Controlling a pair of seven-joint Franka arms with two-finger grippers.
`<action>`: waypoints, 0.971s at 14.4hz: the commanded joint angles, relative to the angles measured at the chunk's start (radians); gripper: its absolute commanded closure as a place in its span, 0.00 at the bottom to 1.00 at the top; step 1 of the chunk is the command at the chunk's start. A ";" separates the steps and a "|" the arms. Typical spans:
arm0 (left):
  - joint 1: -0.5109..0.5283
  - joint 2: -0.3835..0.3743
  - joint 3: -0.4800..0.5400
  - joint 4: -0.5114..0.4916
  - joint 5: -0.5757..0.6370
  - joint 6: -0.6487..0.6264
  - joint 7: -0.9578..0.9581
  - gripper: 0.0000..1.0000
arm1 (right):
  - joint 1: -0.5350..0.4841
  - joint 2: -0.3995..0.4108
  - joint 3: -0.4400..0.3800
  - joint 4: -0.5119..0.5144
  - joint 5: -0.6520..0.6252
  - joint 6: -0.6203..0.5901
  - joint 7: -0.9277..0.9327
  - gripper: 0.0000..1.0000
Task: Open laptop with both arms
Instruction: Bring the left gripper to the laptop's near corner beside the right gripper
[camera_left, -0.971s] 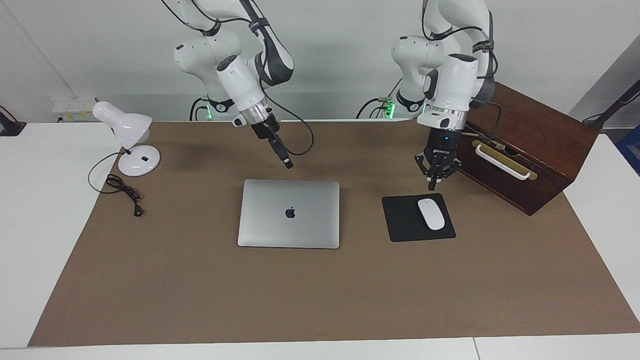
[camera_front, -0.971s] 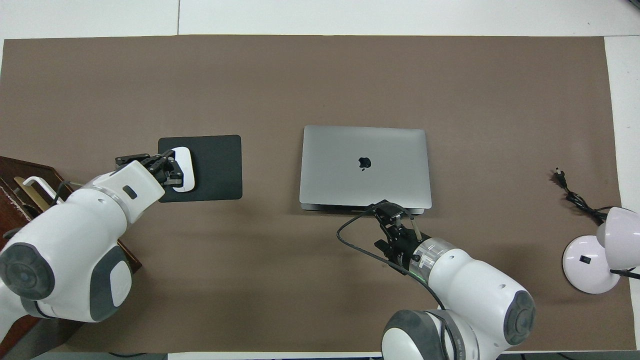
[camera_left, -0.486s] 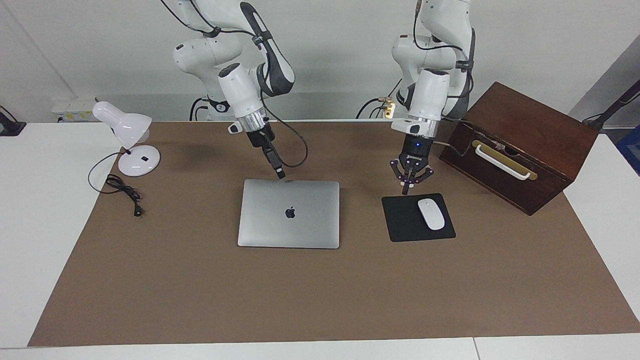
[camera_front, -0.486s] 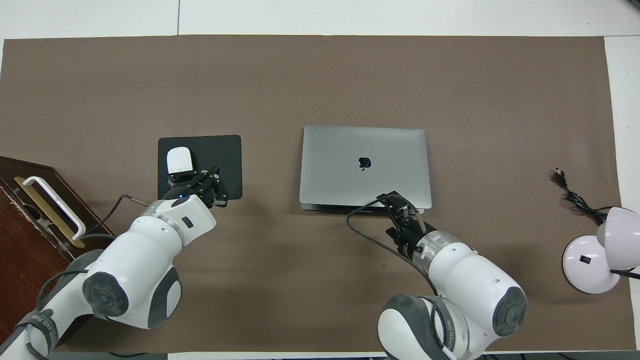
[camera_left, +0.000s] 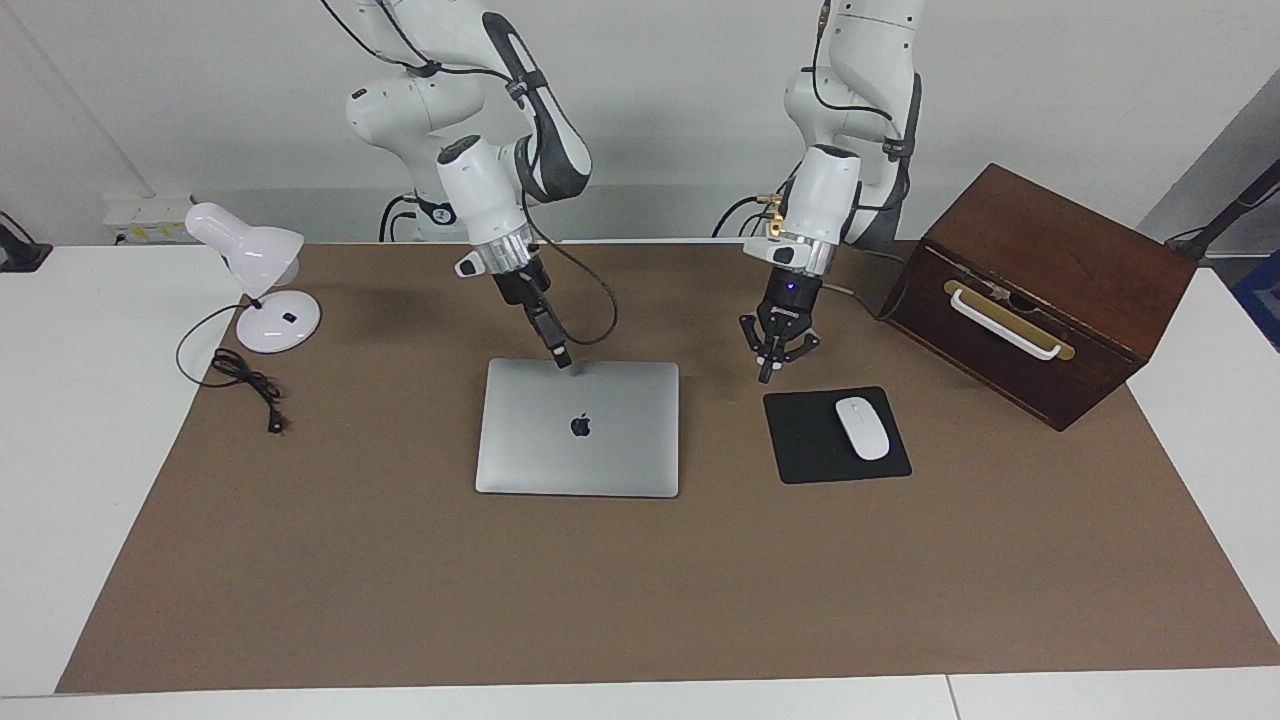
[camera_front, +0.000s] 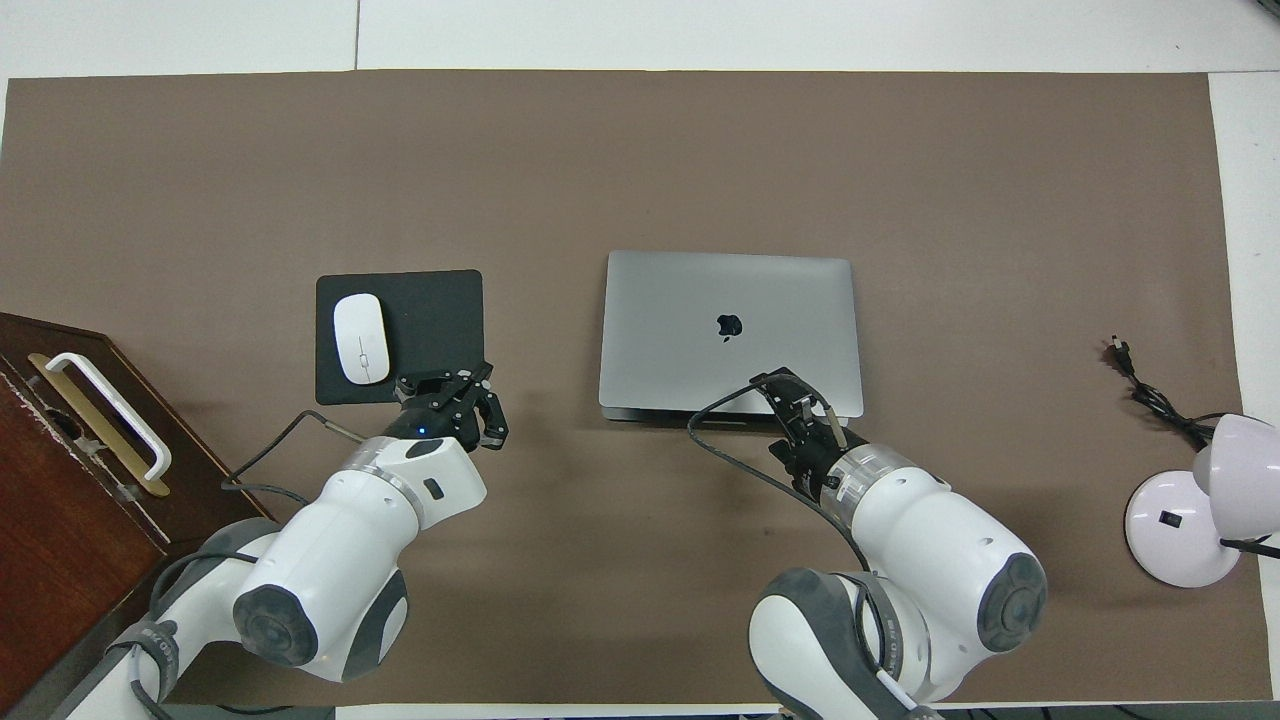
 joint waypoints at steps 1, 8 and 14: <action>-0.049 0.061 0.015 -0.017 -0.013 0.079 0.024 1.00 | -0.017 0.011 0.008 0.017 0.039 0.003 -0.059 0.00; -0.114 0.150 0.015 0.068 -0.013 0.079 0.022 1.00 | -0.017 0.010 0.006 0.017 0.039 0.000 -0.061 0.00; -0.150 0.204 0.017 0.124 -0.002 0.079 0.024 1.00 | -0.017 0.010 0.008 0.017 0.039 -0.003 -0.079 0.00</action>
